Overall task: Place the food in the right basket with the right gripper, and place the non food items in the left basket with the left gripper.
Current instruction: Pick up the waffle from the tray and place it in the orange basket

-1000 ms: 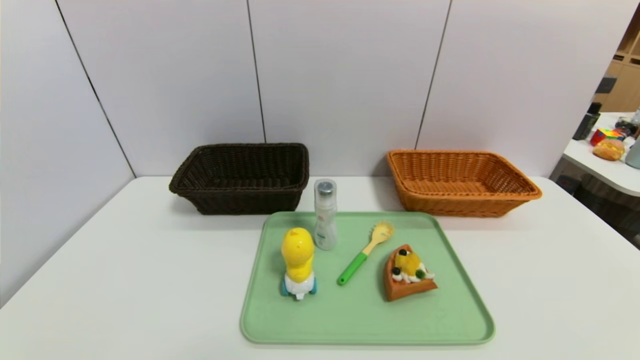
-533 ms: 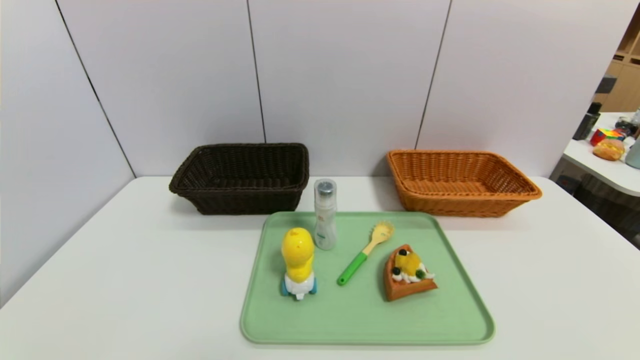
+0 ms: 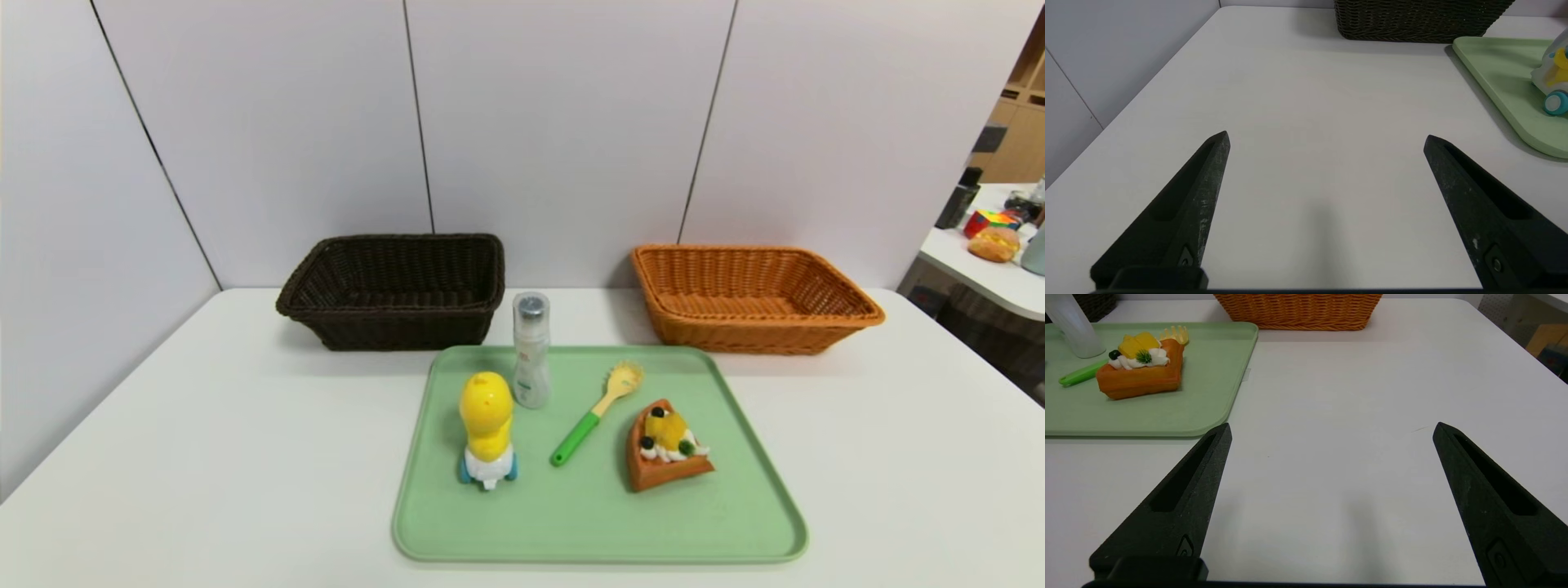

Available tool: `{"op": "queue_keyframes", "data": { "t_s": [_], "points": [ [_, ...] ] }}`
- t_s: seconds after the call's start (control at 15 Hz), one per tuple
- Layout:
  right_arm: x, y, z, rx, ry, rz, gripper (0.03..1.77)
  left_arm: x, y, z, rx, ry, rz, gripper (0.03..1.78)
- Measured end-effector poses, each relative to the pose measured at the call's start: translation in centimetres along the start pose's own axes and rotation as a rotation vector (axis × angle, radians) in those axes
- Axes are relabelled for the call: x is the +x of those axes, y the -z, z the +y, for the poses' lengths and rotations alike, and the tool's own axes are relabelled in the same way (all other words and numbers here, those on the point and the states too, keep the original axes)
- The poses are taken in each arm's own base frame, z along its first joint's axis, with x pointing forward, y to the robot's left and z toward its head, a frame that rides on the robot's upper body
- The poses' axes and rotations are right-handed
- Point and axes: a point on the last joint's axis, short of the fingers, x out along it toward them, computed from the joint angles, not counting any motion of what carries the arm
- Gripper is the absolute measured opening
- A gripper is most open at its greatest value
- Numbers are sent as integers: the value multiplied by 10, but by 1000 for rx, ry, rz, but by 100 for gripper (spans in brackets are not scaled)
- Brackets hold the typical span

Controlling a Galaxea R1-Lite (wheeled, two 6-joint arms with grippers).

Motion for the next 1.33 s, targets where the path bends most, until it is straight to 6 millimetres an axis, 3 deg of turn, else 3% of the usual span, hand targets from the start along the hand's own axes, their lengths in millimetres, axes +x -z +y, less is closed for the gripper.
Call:
{"op": "queue_keyframes", "data": {
  "t_s": [0.2,0.4,0.53,0.67,1.0,1.13,1.33],
  "points": [
    [0,0,0,-38,-18,-4,170,0,-2,0,35,7,-9,169],
    [-2,-6,1,-99,-49,-16,170,-6,-22,-3,59,92,-49,169],
    [-6,-28,2,-97,-73,-39,170,-6,-43,-4,62,116,-39,169],
    [-7,-64,2,-88,-84,-57,170,0,-71,-6,62,123,-32,169],
    [19,-158,2,-87,-90,-48,170,50,-159,-12,58,141,4,169],
    [39,-179,2,-97,-90,-12,170,79,-179,-15,54,165,53,169],
    [74,-189,3,-119,-110,78,170,127,-191,-25,40,219,148,169]
  ]
}}
